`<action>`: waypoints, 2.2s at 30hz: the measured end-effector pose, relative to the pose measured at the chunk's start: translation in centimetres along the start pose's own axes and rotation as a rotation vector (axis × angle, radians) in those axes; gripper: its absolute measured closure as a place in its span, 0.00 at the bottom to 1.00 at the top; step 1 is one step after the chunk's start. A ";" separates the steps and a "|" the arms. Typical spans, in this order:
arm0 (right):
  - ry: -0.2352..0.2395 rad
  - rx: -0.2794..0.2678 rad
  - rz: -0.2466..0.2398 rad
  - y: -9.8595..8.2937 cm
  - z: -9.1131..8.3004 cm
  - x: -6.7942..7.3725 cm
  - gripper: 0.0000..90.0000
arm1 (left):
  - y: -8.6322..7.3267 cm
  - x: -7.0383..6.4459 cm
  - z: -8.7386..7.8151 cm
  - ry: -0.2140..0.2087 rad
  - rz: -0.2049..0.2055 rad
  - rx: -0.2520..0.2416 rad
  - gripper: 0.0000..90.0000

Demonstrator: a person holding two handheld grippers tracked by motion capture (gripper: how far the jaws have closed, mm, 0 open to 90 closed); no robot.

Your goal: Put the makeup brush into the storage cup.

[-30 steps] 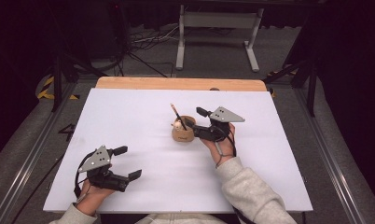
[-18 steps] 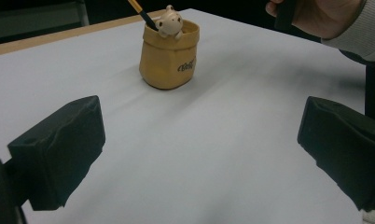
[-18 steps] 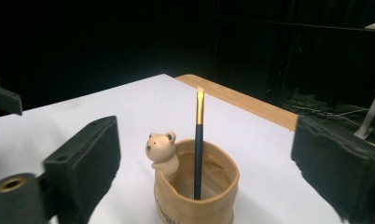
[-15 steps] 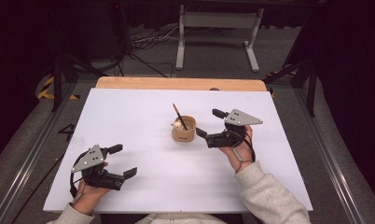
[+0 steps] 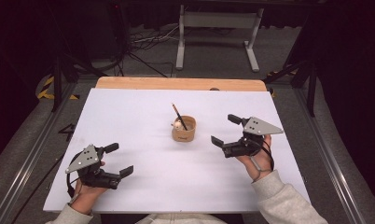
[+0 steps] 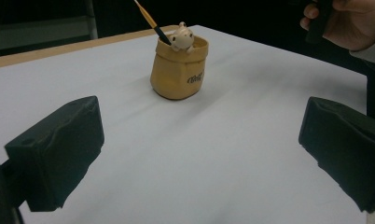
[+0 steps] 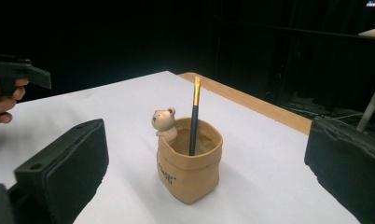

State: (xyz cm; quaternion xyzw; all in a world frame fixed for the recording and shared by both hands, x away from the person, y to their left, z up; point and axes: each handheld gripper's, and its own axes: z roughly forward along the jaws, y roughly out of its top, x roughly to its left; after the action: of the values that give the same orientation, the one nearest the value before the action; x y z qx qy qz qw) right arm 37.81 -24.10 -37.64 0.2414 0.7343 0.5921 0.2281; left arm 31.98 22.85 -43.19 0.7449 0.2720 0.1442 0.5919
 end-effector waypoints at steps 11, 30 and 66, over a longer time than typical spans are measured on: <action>0.000 0.006 0.011 -1.2 -2.6 -0.3 0.00 | -0.6 0.0 -0.4 0.045 -0.001 -0.067 0.00; -0.009 0.019 -0.008 -4.3 -5.0 -0.2 0.00 | -1.5 1.1 -0.4 0.049 -0.006 -0.092 0.00; -0.020 0.071 0.066 -8.1 -4.5 -0.5 0.00 | -2.5 1.5 0.5 0.090 -0.035 -0.063 0.01</action>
State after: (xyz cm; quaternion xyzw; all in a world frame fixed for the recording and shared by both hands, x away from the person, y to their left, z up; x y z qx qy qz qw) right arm 34.76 -29.33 -44.69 0.2793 0.7441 0.5705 0.2070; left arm 32.85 23.68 -45.86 0.7137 0.3065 0.1757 0.6048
